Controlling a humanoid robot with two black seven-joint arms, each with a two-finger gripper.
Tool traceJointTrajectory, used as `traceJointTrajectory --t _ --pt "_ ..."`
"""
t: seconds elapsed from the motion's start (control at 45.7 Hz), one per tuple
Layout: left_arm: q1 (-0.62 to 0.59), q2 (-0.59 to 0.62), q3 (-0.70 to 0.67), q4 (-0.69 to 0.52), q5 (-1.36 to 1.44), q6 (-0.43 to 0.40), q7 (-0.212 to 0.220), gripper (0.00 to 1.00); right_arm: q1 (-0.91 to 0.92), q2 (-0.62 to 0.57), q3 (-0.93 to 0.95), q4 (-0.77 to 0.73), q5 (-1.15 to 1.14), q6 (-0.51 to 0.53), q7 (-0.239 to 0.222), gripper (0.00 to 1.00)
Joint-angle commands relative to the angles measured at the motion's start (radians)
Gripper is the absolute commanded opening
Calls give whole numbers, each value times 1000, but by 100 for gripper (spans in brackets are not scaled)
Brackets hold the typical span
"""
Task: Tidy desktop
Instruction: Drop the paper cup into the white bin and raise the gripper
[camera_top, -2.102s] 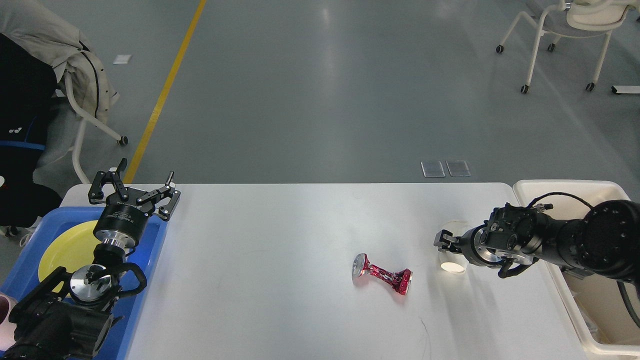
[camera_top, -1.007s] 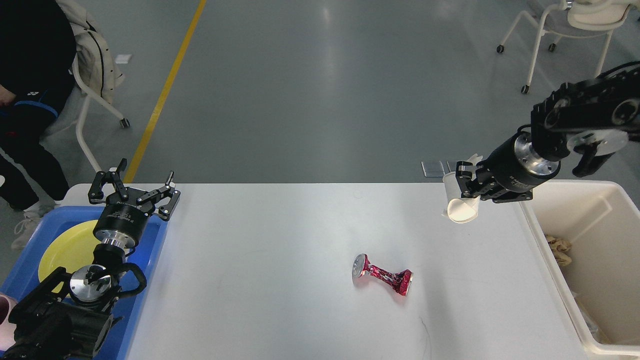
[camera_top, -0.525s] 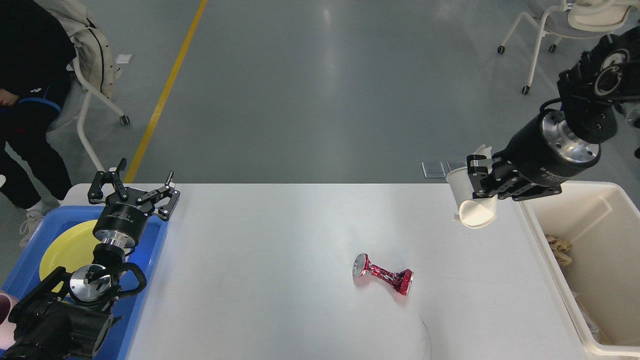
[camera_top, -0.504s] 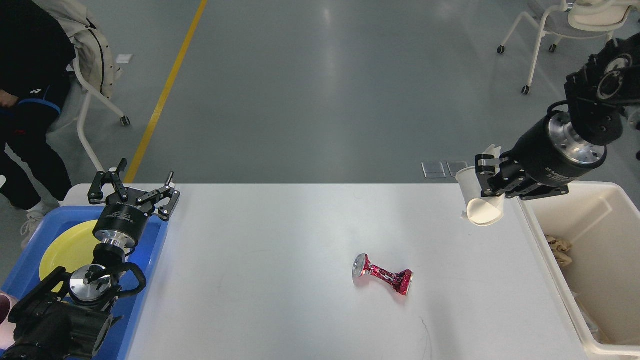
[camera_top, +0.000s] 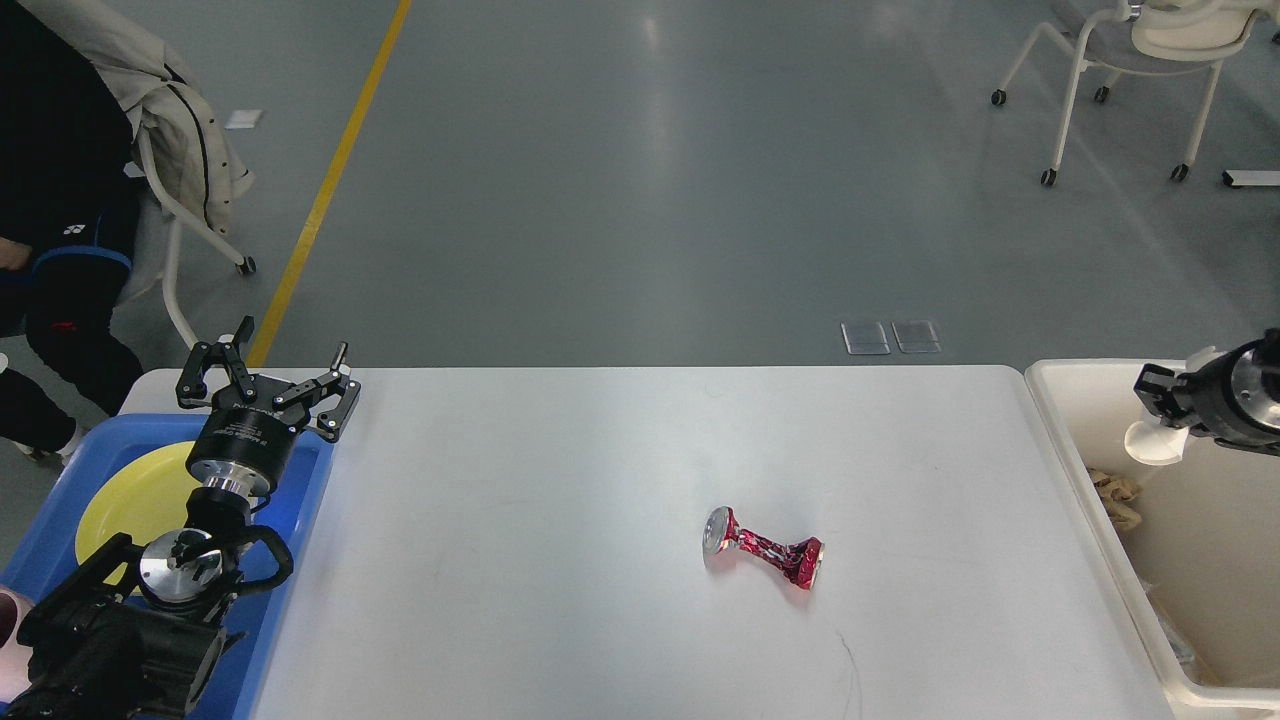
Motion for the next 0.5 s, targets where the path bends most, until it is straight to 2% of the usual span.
traceJointTrajectory --t 0.0,0.088,0.219,0.285,0.394,0.416,0.438,0.46,0.482 --pt "0 -1 0 0 0 0 0 97 -212 16 115 -250 4 -38 -4 0" --pt "0 1 0 0 0 0 0 97 -363 36 194 -457 4 -43 -4 0" --pt "0 -1 0 0 0 0 0 97 -556 136 290 -742 4 -43 -4 0" --pt "0 1 0 0 0 0 0 97 -622 165 326 -820 5 -43 -4 0" --pt "0 1 0 0 0 0 0 97 -644 174 340 -836 5 -43 -4 0" --pt "0 -1 0 0 0 0 0 97 -645 176 340 -836 5 -43 -6 13" --pt "0 -1 0 0 0 0 0 97 -644 174 342 -836 5 -43 -6 44" --pt "0 -1 0 0 0 0 0 97 -645 176 340 -836 5 -43 -6 94" --pt "0 -1 0 0 0 0 0 97 -645 176 340 -836 5 -41 -7 100"
